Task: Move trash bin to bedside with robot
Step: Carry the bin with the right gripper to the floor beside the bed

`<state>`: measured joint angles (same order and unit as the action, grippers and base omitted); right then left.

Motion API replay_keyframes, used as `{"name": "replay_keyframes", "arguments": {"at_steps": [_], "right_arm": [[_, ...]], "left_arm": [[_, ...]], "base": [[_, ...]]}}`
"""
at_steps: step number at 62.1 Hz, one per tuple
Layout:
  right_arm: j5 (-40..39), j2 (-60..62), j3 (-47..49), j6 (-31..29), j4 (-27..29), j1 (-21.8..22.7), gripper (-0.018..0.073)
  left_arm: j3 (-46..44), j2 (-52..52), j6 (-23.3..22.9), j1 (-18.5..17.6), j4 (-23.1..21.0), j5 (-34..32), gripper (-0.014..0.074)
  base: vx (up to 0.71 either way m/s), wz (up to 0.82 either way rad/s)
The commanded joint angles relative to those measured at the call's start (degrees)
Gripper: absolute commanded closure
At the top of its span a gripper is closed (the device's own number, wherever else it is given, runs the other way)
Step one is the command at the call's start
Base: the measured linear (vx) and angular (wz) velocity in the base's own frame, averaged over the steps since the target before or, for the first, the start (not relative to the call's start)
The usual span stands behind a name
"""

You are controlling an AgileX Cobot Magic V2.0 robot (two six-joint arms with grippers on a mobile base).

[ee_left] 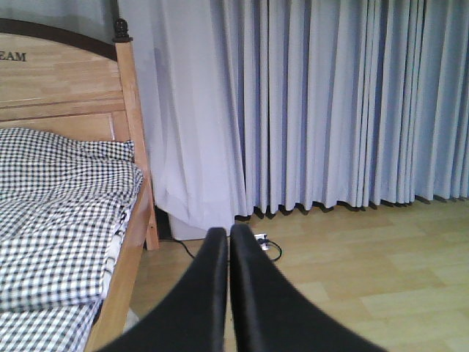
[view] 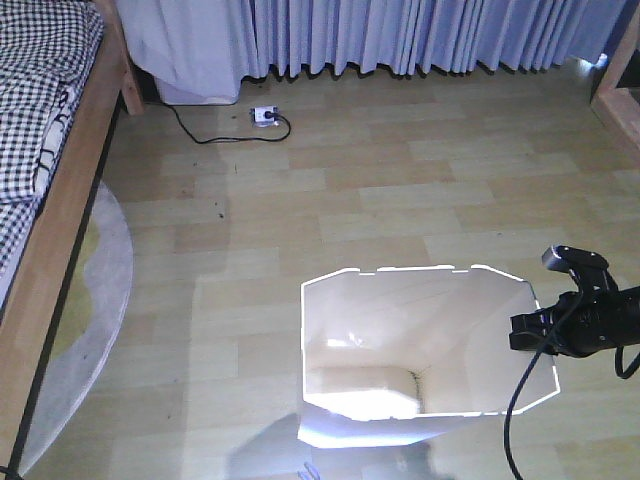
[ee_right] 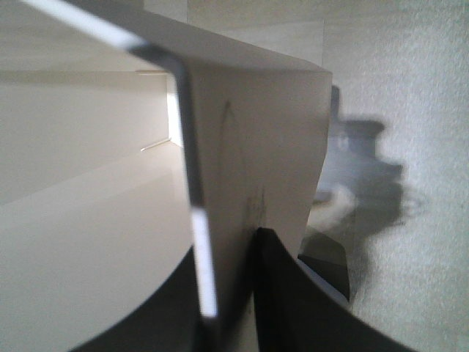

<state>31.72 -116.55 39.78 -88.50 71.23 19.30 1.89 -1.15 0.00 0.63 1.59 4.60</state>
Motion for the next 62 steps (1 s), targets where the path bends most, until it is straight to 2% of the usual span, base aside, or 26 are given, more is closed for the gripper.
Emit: {"name": "replay_keyframes", "arguments": {"at_steps": [1, 62], "right_arm": [[11.1, 3.6, 1.0, 0.6, 4.1, 0.2, 0.0563], [11.1, 3.6, 1.0, 0.6, 4.1, 0.2, 0.0563]], "left_arm": [[0.7, -0.4, -0.8, -0.3, -0.5, -4.2, 0.0603], [0.7, -0.4, -0.8, -0.3, -0.5, -4.2, 0.0603]], "base": [[0.35, -0.04], [0.33, 0.06]]}}
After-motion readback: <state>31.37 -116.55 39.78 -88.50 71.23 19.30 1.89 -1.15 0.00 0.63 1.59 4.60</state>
